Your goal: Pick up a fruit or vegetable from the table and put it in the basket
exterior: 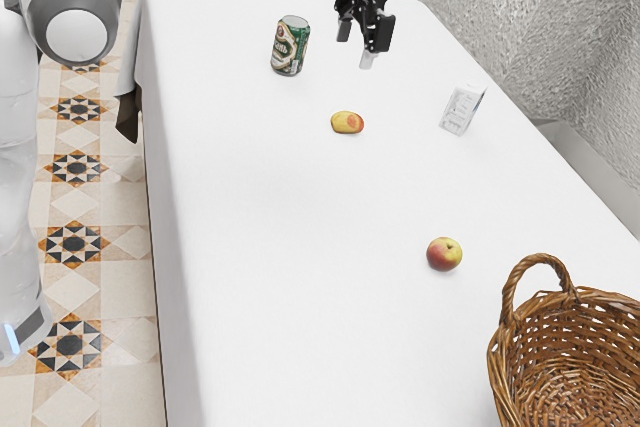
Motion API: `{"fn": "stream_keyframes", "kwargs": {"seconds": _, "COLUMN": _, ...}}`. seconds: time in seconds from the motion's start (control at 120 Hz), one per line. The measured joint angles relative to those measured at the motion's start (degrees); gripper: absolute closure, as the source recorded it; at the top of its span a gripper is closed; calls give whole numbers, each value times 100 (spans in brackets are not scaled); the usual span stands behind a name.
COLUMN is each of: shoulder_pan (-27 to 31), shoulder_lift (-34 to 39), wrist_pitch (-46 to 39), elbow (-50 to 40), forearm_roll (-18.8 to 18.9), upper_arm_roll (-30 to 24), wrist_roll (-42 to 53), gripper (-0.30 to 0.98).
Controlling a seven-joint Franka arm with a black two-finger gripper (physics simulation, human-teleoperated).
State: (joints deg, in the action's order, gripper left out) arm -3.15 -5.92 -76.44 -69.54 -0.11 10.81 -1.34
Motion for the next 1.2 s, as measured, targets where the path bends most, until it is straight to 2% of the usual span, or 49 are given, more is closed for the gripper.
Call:
{"fn": "stream_keyframes", "kwargs": {"seconds": 0.183, "shoulder_pan": -3, "shoulder_lift": 27, "wrist_pitch": 17, "elbow": 46, "forearm_roll": -8, "upper_arm_roll": 3, "wrist_roll": -4, "gripper": 0}}
{"fn": "stream_keyframes", "kwargs": {"seconds": 0.3, "shoulder_pan": -51, "shoulder_lift": 478, "wrist_pitch": 172, "elbow": 799, "forearm_roll": -20, "upper_arm_roll": 22, "wrist_roll": -6, "gripper": 0}}
{"fn": "stream_keyframes", "kwargs": {"seconds": 0.45, "shoulder_pan": -478, "shoulder_lift": 350, "wrist_pitch": 163, "elbow": 867, "forearm_roll": -23, "upper_arm_roll": 688, "wrist_roll": -15, "gripper": 0}}
{"fn": "stream_keyframes", "kwargs": {"seconds": 0.525, "shoulder_pan": -20, "shoulder_lift": -171, "wrist_pitch": -45, "elbow": 858, "forearm_roll": -100, "upper_arm_roll": 806, "wrist_roll": -18, "gripper": 0}}
{"fn": "stream_keyframes", "kwargs": {"seconds": 0.6, "shoulder_pan": 932, "shoulder_lift": -796, "wrist_pitch": -256, "elbow": 852, "forearm_roll": -525, "upper_arm_roll": 835, "wrist_roll": 21, "gripper": 0}}
{"fn": "stream_keyframes", "kwargs": {"seconds": 0.667, "shoulder_pan": 1310, "shoulder_lift": -1190, "wrist_pitch": -524, "elbow": 850, "forearm_roll": -779, "upper_arm_roll": 849, "wrist_roll": 151, "gripper": 0}}
{"fn": "stream_keyframes", "kwargs": {"seconds": 0.792, "shoulder_pan": 1477, "shoulder_lift": -1624, "wrist_pitch": -900, "elbow": 849, "forearm_roll": -958, "upper_arm_roll": 854, "wrist_roll": 393, "gripper": 0}}
{"fn": "stream_keyframes", "kwargs": {"seconds": 0.983, "shoulder_pan": 1513, "shoulder_lift": -1839, "wrist_pitch": -1339, "elbow": 838, "forearm_roll": -1022, "upper_arm_roll": 805, "wrist_roll": 871, "gripper": 0}}
{"fn": "stream_keyframes", "kwargs": {"seconds": 1.2, "shoulder_pan": 1486, "shoulder_lift": -1877, "wrist_pitch": -1938, "elbow": 72, "forearm_roll": -940, "upper_arm_roll": 824, "wrist_roll": 1417, "gripper": 0}}
